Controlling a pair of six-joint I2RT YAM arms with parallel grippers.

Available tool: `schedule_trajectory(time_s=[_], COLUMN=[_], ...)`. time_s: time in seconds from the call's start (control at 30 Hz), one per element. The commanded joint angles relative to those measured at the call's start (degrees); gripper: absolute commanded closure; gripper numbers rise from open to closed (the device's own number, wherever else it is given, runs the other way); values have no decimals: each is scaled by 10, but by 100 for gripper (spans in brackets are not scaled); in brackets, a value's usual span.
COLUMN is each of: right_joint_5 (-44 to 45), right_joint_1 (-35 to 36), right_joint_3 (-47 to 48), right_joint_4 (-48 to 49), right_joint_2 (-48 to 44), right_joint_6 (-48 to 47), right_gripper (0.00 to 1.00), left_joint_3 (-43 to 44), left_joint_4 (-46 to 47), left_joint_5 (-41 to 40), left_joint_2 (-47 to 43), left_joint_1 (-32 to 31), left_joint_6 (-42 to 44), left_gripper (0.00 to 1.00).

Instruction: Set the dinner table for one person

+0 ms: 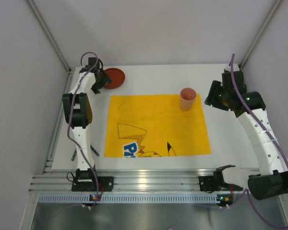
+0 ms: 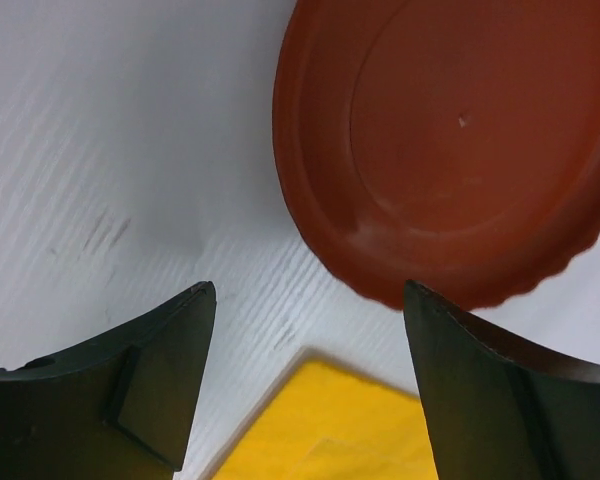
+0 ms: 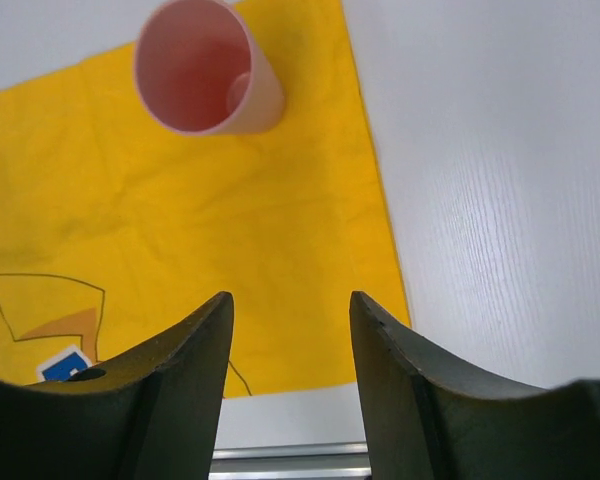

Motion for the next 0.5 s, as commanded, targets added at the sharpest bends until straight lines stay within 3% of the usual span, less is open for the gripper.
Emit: schedule_trajectory(time_s=[0.0,0.13,0.17,0.27,0.37,0.4,0.47], right_joint_5=[-1,6,6,4,0,-1,-4], right_joint_1=[-12,-20,-21,-28,-31,-32,-32], right_joint_3=[-43,-53,-54,-58,-46,-42,-25], right_joint_4=[-15,-36,-40,-43,-46,-47,-47], right_joint_2=[0,-16,-19,-15,-4,-1,9], right_joint_6=[19,25,24,21,18,18,13], right_gripper=[50,50,50,50,51,52,52], left_joint_3=[63,97,97,101,114,117,115], left_joint_4=[13,-1,0,13,12,12,16], left_joint_5=[-16,-33,-33,-28,-25,-17,-6], left_joint_2=[31,78,81,98,111,112,108], left_joint_1=[10,10,10,9,12,13,12], left_joint_6=[-33,-43,-45,-45,-47,-48,-45], left_gripper=[20,26,33,71,95,100,100])
